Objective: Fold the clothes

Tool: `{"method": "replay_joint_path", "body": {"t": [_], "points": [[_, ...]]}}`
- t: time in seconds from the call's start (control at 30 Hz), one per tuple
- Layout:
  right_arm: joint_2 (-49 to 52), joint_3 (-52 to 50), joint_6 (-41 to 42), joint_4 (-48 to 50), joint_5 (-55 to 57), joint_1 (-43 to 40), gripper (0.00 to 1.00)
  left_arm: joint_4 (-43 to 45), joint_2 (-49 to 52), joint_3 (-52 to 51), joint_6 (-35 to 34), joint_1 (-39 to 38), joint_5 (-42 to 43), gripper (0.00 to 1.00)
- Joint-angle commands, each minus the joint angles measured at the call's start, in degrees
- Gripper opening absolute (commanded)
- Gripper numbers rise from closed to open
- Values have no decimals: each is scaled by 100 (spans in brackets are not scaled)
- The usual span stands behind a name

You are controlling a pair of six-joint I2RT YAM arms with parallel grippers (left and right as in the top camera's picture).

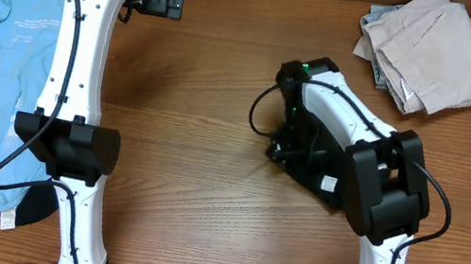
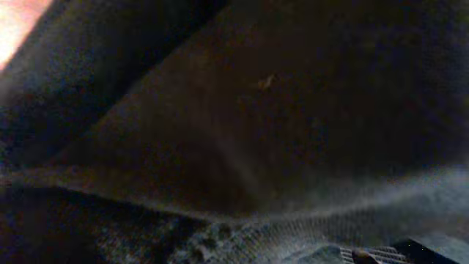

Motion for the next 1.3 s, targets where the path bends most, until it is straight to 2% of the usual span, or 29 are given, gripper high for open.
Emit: {"method": "replay_joint_path", "body": {"t": [0.0,0.13,0.2,0.3,0.33,0.4,0.5,0.57,0.7,0.8,0.9,1.13,1.27], "points": [[-507,39,577,48,625,-356,93,-66,55,31,275,42,-35,100],[-1652,76,1062,212,179,-369,94,-114,55,31,293,44,-35,100],[-2243,74,1563,256,-70,-369,94,-125,55,31,291,42,-35,100],[-3018,17,2973,142,70,-363,93,-136,55,31,289,42,-33,100],[-3346,-140,3705,90,225,-363,87,-157,55,31,286,42,-31,100],[-3576,-407,4551,0,431,-363,80,-166,55,31,284,42,-22,100],[-3679,-1043,6339,-101,203,-361,69,-140,55,31,284,42,-15,100],[-3665,-1473,7281,-57,-149,-356,70,-138,55,31,286,42,-15,100],[-3665,-2420,8616,553,-575,-358,84,-138,55,31,284,42,-13,100],[-3665,-2905,9103,1152,-647,-358,91,-138,55,31,284,42,-11,100],[-3663,-3180,9259,1646,-643,-358,96,-138,55,31,284,42,-13,100],[-3654,-3982,9536,2667,-238,-369,99,-138,55,31,284,42,-13,100],[-3654,-4339,9578,3338,481,-372,100,-131,55,31,284,42,-13,100]]}}
